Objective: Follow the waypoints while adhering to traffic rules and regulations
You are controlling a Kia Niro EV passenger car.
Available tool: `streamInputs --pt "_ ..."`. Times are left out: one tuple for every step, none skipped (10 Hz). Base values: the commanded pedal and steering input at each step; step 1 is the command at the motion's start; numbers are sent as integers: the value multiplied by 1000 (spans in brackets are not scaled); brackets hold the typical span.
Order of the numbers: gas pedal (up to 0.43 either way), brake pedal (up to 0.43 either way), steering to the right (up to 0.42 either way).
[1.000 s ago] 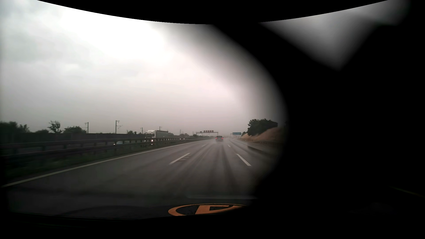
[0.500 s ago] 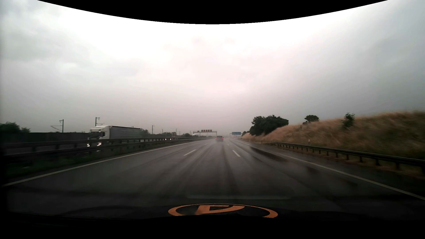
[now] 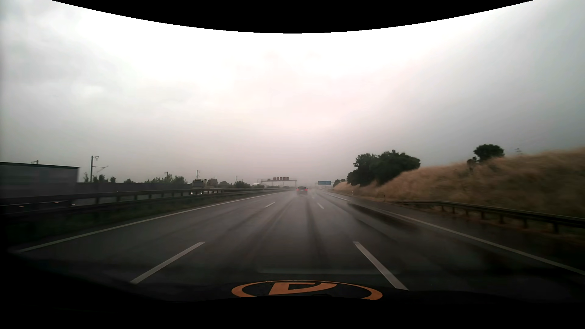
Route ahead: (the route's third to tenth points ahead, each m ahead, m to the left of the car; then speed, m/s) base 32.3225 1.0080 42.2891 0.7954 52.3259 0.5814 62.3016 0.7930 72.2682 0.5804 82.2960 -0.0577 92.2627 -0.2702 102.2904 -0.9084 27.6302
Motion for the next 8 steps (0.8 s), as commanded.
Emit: streamInputs --pt "240 0 1" --pt "240 0 1" --pt "240 0 1" --pt "240 0 1" --pt "240 0 1" --pt "240 0 1" --pt "228 0 1" --pt "220 0 1"
